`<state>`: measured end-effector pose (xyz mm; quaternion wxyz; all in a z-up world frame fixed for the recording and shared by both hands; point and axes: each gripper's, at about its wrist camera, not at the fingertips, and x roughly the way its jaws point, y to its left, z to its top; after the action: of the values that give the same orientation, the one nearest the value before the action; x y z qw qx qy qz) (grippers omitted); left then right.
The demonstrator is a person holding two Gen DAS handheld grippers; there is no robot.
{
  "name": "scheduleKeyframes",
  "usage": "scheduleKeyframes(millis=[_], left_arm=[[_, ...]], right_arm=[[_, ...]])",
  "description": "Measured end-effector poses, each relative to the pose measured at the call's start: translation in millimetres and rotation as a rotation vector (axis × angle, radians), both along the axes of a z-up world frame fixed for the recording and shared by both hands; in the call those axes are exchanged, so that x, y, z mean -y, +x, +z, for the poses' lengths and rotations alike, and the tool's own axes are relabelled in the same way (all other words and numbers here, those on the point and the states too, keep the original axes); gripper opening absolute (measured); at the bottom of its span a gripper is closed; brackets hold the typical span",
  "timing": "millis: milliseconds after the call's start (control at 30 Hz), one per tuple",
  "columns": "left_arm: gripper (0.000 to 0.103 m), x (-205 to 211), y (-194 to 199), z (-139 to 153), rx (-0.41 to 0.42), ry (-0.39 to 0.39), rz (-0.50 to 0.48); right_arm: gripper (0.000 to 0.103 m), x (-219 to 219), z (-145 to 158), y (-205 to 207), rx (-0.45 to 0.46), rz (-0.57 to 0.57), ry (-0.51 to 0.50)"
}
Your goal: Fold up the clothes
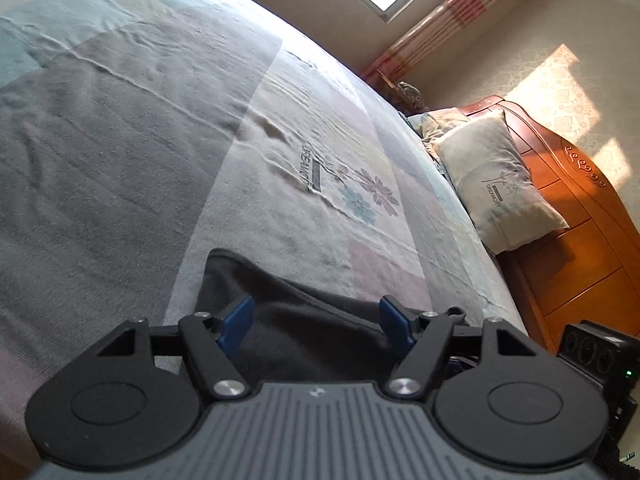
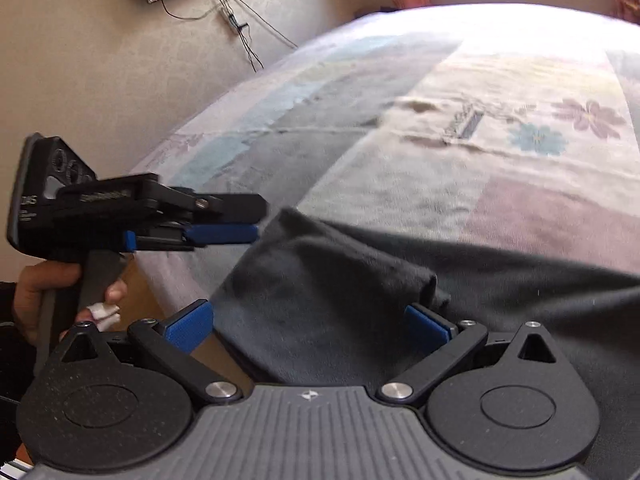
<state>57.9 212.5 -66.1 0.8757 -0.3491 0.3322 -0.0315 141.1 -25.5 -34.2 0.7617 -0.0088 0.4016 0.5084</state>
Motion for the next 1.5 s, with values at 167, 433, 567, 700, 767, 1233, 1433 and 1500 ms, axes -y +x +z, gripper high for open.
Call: scheduleKeyframes(millis=[167, 433, 567, 700, 767, 1233, 1433, 1500], left_arm=[[0.069, 0.7, 25.1, -23.2, -0.031, -0.038, 0.003], [0.076, 28.7, -1.1, 2.7, -0.027, 0.101, -0.098], [0.076, 36.1, -11.0, -14.5, -0.048, 0.098, -0.087], [0.076, 37.5, -6.8, -3.2, -0.053, 0.087, -0.049], [0.076, 41.6, -3.6, 3.5, -0.044, 0.098, -0.049], [0.076, 69.4, 8.5, 26.3, -0.04, 0.184, -0.148], [0.076, 96.5, 38.2, 35.4, -0.013, 0.215, -0.244], [0.076, 110.0, 48.1, 39.5, 0.002, 0.22, -0.299]], right_arm=[[0.103, -17.6, -20.8, 11.5, -0.005, 0.0, -0.057], [0.103, 57.8, 0.5, -7.8, 0.09, -0.057, -0.05], [0.103, 110.8, -21.3, 12.3, 0.039, -0.243, -0.165], [0.103, 145.1, -16.9, 17.8, 0.003, -0.317, -0.127], [0.103, 140.9, -3.9, 21.4, 0.032, -0.3, -0.079], [0.103, 129.7, -30.9, 113.5, -0.018, -0.363, -0.048], [0.103, 143.9, -14.0, 109.6, 0.016, -0.384, -0.048], [0.103, 156.1, -4.6, 93.6, 0.051, -0.381, -0.053]])
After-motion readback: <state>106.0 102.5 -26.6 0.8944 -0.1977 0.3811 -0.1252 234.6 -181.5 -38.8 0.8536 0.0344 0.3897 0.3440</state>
